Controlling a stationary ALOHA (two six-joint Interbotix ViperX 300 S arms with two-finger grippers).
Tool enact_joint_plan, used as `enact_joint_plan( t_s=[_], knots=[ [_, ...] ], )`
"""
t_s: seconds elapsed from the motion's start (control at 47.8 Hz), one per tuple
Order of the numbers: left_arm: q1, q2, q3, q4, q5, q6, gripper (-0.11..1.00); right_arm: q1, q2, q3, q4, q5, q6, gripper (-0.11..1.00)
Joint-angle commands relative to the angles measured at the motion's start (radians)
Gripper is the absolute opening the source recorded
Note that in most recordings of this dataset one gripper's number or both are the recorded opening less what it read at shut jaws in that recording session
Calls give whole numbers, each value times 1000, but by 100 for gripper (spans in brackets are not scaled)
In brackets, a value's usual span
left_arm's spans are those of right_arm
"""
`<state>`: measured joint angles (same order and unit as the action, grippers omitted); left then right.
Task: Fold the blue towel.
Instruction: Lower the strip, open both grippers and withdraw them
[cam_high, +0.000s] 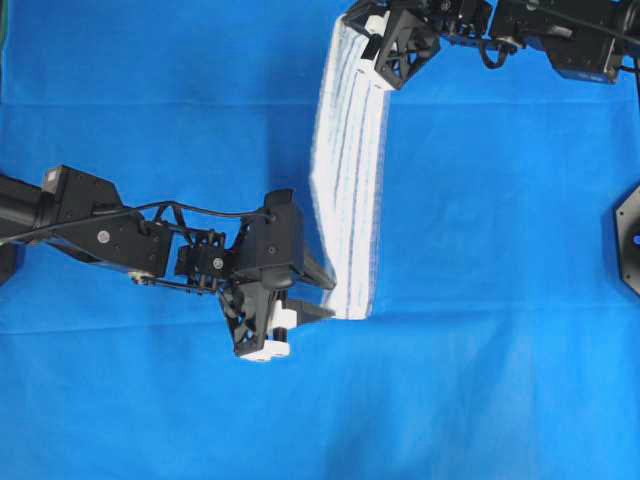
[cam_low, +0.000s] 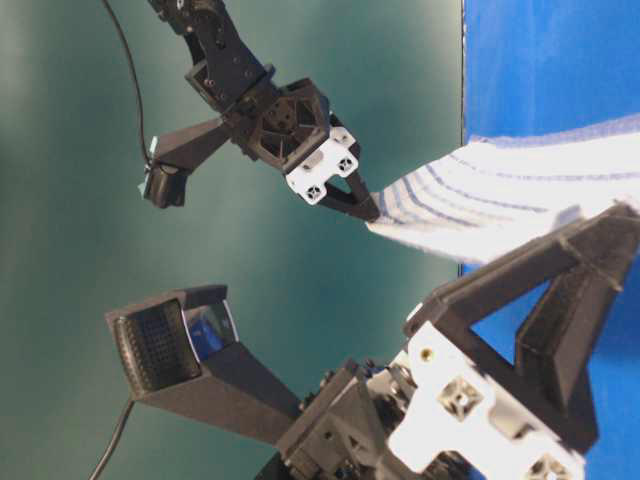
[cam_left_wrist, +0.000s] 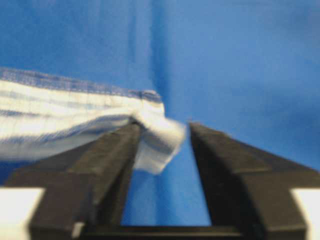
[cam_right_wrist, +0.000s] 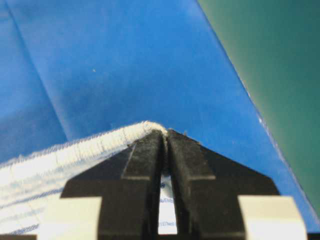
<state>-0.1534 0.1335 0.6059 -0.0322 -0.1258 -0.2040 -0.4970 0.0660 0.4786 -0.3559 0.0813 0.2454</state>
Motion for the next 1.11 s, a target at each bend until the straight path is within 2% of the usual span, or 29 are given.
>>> enact_joint_plan(
  t_s=[0.0, 0.042, 0.167, 0.209, 0.356, 0.439, 0.649, 0.879, 1.088],
  knots=[
    [-2, -38, -14, 0, 2, 5, 45, 3, -17, -23, -11, -12, -21, 7],
    [0, -52, -11, 0, 14, 8, 51, 2, -18, -23, -14, -14, -34, 16],
    [6, -109, -2, 3, 61, 14, 62, 5, -40, -18, -15, -15, -66, 54],
    [11, -138, 5, 3, 80, 20, 63, 6, -52, -15, -15, -17, -74, 59],
    [44, -230, 41, 3, 94, 51, 63, 14, -106, 11, -15, -23, -81, 51],
    [87, -279, 77, 3, 83, 78, 63, 17, -146, 41, -15, -31, -77, 50],
    [232, -356, 169, 3, -20, 140, 63, 26, -276, 201, 0, -155, -57, 50],
    [390, -417, 245, 3, -91, 149, 63, 67, -457, 385, 41, -279, -3, 50],
    [466, -410, 268, 3, -94, 149, 70, 77, -509, 454, 48, -290, 58, 51]
  ],
)
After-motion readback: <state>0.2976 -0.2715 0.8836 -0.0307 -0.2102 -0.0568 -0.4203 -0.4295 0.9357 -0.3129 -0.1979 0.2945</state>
